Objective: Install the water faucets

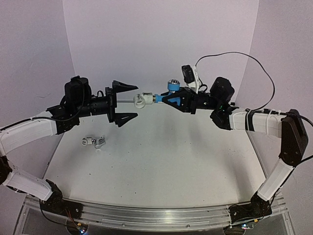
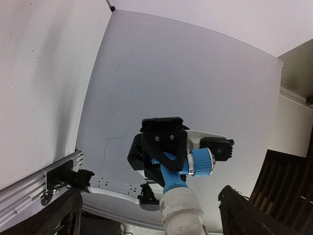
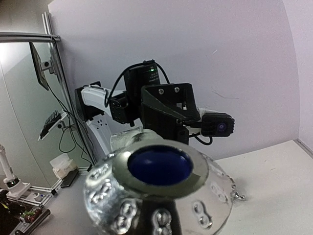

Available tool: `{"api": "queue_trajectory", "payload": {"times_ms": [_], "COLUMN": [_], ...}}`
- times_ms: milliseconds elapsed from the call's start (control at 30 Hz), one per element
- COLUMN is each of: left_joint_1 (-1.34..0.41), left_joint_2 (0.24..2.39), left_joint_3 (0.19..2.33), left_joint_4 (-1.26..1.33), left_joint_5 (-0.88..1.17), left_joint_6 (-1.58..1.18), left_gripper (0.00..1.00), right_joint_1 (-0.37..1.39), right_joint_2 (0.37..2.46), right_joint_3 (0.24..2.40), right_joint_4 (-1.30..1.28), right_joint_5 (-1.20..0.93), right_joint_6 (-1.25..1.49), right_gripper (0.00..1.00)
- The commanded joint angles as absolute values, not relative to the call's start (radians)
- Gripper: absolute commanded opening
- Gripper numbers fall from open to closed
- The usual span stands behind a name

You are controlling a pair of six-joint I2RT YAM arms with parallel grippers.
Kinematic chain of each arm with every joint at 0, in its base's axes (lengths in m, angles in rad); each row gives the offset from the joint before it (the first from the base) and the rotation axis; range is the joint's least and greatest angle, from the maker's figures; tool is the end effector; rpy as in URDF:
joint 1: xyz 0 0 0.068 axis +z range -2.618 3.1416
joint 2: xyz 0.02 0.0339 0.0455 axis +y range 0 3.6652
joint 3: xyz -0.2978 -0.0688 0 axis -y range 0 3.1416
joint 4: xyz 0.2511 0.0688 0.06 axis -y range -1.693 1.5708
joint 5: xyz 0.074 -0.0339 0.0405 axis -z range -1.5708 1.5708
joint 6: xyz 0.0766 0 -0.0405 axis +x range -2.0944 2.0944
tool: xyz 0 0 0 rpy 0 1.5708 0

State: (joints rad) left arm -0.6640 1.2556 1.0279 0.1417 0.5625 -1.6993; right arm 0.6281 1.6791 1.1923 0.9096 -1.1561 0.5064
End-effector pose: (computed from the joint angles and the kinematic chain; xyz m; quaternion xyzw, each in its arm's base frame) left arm 0.2301 -0.2319 0.3865 -0.1872 0.7080 -0.6785 0.0572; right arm 0.2807 0.2905 0.3881 -0.4856 0.4260 0.6281 0.4337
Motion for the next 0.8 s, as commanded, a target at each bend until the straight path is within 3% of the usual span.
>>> {"api": "queue_trajectory", "payload": {"times_ms": [0,133,200,400,433,533,600,700,767], "left_joint_1": [-0.711,-0.751,-0.770,-0.775,-0.775,-0.776,-0.775,-0.775,-0.776], "left_joint_2": [1.297,1.353,1.369,1.335,1.338,1.352,1.370,1.409,1.433], "left_joint_3": [1.077,1.124,1.146,1.163,1.174,1.205,1.234,1.316,1.396], "left_joint_4": [0.264,0.305,0.328,0.344,0.344,0.344,0.339,0.253,0.060], "left_joint_5": [0.528,0.550,0.567,0.576,0.596,0.654,0.722,0.898,0.979], "left_joint_6": [-1.745,-1.669,-1.613,-1.397,-1.330,-1.178,-1.033,-0.712,-0.346], "left_gripper": [1.00,0.95,0.87,0.46,0.32,0.10,0.01,0.00,0.00], "right_joint_1": [0.643,0.654,0.655,0.666,0.667,0.672,0.672,0.675,0.678], "right_joint_2": [1.635,1.651,1.663,1.674,1.671,1.683,1.705,1.748,1.759], "right_joint_3": [1.208,1.228,1.231,1.230,1.236,1.268,1.300,1.334,1.322], "right_joint_4": [0.807,0.785,0.793,0.850,0.852,0.858,0.833,0.855,0.940], "right_joint_5": [-1.152,-1.135,-1.120,-1.082,-1.079,-1.059,-1.067,-1.113,-1.135], "right_joint_6": [0.322,0.329,0.365,0.550,0.622,0.804,0.946,1.183,1.383], "right_gripper": [0.00,0.00,0.00,0.00,0.00,0.00,0.00,0.00,0.00]}}
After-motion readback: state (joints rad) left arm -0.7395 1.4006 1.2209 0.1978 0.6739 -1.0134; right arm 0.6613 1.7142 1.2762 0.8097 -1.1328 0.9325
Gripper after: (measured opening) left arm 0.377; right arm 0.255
